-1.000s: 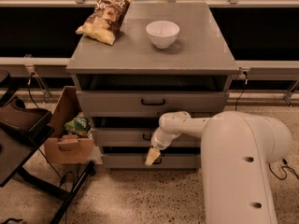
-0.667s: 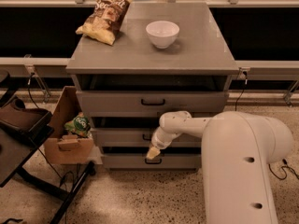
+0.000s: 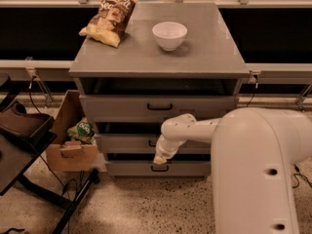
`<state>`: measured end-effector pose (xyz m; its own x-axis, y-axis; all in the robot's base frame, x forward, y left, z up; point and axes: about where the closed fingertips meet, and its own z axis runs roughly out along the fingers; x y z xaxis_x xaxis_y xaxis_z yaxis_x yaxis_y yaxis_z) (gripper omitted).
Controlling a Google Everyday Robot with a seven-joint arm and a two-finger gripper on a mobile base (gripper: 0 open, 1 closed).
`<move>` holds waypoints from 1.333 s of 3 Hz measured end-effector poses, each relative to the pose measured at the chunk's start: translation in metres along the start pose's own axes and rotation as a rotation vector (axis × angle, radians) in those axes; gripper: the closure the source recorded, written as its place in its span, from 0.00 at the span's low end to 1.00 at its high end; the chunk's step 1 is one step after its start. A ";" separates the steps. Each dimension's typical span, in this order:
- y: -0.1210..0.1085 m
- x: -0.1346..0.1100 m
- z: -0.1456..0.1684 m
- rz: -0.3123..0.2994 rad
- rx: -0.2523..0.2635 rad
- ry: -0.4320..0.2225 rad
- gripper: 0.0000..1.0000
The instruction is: Close middle drawer
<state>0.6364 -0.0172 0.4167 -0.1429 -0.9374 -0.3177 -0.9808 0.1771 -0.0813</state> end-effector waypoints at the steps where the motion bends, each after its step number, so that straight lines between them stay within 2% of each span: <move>1: 0.030 -0.009 -0.045 -0.108 0.002 0.201 1.00; 2: 0.091 -0.020 -0.096 -0.151 -0.054 0.377 1.00; 3: 0.147 0.002 -0.172 -0.066 -0.082 0.531 1.00; 4: 0.157 0.041 -0.257 0.145 0.009 0.577 1.00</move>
Offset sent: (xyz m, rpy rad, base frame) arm -0.2296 -0.0266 0.2244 -0.7228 0.3002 0.1238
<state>0.4429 -0.1052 0.6338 -0.3264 -0.9146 0.2385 -0.9452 0.3153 -0.0845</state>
